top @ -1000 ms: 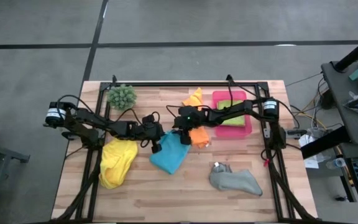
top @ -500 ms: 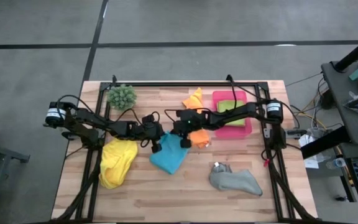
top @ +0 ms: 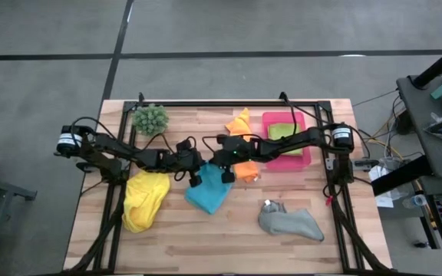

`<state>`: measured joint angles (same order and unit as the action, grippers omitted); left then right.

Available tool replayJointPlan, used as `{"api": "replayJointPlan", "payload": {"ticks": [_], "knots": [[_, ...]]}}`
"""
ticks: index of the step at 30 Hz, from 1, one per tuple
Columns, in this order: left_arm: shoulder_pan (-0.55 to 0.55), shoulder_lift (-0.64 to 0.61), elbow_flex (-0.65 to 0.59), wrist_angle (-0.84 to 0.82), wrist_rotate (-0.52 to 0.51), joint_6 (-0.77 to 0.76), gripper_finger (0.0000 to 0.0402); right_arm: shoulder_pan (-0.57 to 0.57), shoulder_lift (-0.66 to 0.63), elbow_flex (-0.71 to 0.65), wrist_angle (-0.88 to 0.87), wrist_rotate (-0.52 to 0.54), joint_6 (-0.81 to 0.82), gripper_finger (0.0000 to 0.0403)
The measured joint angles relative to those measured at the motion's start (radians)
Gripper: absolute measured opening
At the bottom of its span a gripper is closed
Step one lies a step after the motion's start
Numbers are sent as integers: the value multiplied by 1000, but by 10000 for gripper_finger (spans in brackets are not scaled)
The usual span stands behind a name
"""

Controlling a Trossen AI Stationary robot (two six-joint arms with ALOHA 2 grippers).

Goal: Fold microfiber towels
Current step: Fold the blue microfiber cloth

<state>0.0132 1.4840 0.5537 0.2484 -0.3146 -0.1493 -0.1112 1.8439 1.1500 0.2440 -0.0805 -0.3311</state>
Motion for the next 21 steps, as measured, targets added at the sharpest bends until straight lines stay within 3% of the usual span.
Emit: {"api": "replayJointPlan", "payload": {"ticks": [9, 21], "knots": [[0, 134, 14, 66, -11, -15, 1, 0, -14, 0, -13, 95, -2, 9], [0, 100, 16, 73, -8, -55, 23, 0, 40, 0, 2, 122, 17, 9]]}}
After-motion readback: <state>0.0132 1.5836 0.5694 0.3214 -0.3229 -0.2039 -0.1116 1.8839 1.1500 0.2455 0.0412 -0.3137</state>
